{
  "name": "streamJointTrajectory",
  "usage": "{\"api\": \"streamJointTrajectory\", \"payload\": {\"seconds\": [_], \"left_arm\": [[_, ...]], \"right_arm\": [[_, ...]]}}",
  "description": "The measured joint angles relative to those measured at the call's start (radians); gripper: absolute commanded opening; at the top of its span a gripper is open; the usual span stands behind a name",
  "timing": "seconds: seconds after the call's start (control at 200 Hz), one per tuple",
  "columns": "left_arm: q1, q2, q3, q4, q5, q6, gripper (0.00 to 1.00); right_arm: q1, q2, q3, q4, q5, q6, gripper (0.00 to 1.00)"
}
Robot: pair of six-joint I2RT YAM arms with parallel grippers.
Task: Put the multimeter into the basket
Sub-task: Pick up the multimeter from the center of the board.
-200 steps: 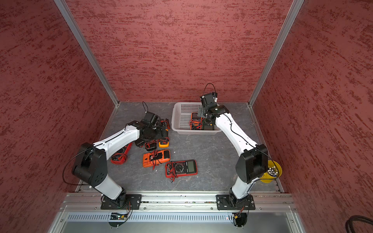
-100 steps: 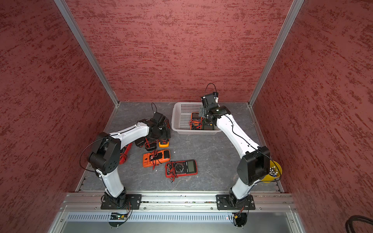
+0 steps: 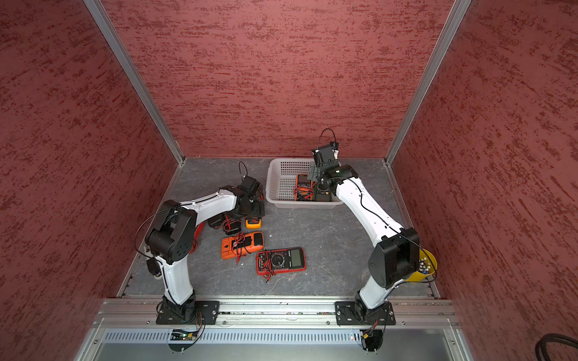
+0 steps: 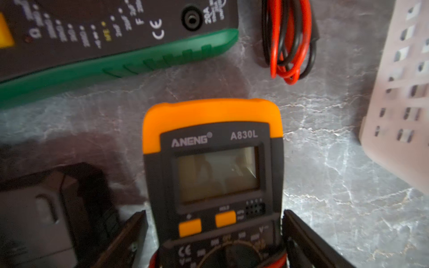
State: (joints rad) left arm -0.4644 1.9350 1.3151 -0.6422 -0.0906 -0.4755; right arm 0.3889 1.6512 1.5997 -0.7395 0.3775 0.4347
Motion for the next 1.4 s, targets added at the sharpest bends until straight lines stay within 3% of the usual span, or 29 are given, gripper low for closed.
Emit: {"api": "streamJointTrajectory", "payload": {"seconds": [0.06,0.421,0.506,0.581,1.012,1.398], "left_arm": [[-0.002,0.010,0.004,0.001,-0.005,0.002,0.80],[0.000,0.011,0.007,0.010,-0.024,0.000,0.15],[0.002,0.002,0.006,0.002,-0.027,-0.006,0.04],[0.008,-0.023,-0.001,-0.007,-0.034,-0.011,0.00],[0.071,-0.289,0.007,-0.069,-0.076,-0.047,0.00],[0.065,-0.249,0.328,-0.090,-0.015,0.002,0.00]], "right_arm": [[0.000,0.000,0.000,0.003,-0.001,-0.003,0.99],[0.000,0.000,0.000,0.012,-0.019,-0.021,0.99],[0.000,0.000,0.000,0.015,-0.023,-0.024,0.99],[0.000,0.000,0.000,0.019,-0.028,-0.024,0.99],[0.000,-0.032,-0.016,0.044,-0.070,-0.048,0.99],[0.000,-0.099,-0.072,0.090,-0.065,-0.030,0.99]]}}
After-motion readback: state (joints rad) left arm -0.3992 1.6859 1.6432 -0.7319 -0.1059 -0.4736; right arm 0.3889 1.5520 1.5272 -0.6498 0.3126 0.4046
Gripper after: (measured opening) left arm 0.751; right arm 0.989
